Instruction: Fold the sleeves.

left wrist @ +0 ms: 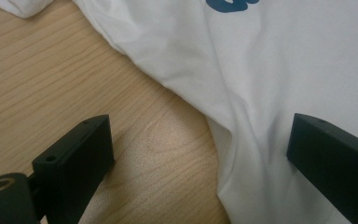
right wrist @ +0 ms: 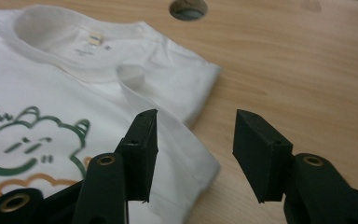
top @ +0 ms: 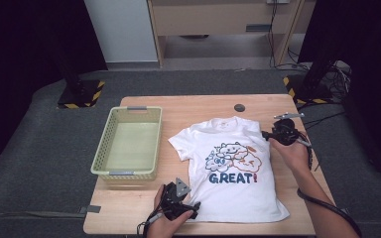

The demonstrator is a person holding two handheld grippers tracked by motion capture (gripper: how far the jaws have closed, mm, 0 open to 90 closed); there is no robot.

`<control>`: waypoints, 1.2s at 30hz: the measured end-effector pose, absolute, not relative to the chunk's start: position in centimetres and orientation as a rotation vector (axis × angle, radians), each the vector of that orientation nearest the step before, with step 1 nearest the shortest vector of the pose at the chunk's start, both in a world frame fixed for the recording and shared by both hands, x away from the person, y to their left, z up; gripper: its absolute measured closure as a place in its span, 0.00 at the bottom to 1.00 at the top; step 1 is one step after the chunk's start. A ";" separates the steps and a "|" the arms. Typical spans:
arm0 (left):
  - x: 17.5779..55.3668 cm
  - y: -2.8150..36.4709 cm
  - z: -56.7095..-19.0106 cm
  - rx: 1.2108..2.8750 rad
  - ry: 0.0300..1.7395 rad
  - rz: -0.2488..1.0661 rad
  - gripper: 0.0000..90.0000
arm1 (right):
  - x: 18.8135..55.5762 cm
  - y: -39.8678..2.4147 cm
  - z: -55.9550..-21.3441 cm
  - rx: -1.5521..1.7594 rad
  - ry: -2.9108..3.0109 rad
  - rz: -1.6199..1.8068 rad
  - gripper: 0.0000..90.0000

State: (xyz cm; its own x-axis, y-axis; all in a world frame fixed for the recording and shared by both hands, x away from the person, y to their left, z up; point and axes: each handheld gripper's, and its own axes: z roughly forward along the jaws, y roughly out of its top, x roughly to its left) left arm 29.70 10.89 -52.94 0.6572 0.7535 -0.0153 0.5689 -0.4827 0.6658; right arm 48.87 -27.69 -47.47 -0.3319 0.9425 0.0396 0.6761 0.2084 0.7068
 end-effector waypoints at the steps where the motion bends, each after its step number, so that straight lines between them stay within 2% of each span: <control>1: 29.7 10.9 -52.9 2.225 1.020 0.369 0.07 | 48.8 -28.2 -47.9 1.533 2.078 0.905 0.55; 9: 29.7 10.9 -52.9 2.225 1.021 0.370 0.07 | 47.9 -29.3 -50.1 1.616 2.099 1.012 0.57; 12: 29.7 10.9 -52.9 2.228 1.019 0.370 0.07 | 47.8 -28.8 -50.7 1.598 2.134 1.020 0.67; 14: 29.7 10.9 -52.9 2.228 1.019 0.370 0.07 | 47.6 -28.3 -50.6 1.555 2.148 1.022 0.82; 16: 29.7 10.9 -52.9 2.227 1.019 0.370 0.07 | 47.4 -27.8 -50.2 1.513 2.151 1.039 0.91; 18: 29.7 10.9 -52.9 2.228 1.019 0.370 0.07 | 46.9 -27.1 -49.8 1.464 2.159 1.037 0.94; 22: 29.7 10.9 -52.9 2.229 1.019 0.365 0.07 | 45.6 -25.3 -49.7 1.373 2.206 1.030 0.94; 23: 29.7 10.9 -52.9 2.229 1.019 0.365 0.07 | 45.2 -24.8 -50.0 1.343 2.229 1.006 0.90; 25: 29.7 10.9 -52.9 2.232 1.018 0.361 0.07 | 44.5 -23.9 -50.6 1.301 2.261 0.975 0.70; 26: 29.7 11.0 -52.8 2.235 1.016 0.357 0.07 | 44.1 -23.6 -51.0 1.296 2.271 0.967 0.64; 32: 29.8 11.0 -51.7 2.208 1.010 0.335 0.07 | 42.3 -23.1 -51.4 1.242 2.261 1.032 0.34; 36: 30.5 10.5 -50.8 2.206 1.018 0.325 0.07 | 41.4 -23.2 -51.4 1.221 2.272 1.056 0.17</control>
State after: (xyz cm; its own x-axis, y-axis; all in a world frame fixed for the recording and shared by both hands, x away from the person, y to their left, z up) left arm 30.47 10.54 -50.79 0.6634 0.7464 -0.0527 0.5774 -0.4659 0.6705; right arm 41.41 -23.23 -51.43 -0.5660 0.8235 0.0382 0.5602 0.3501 0.7507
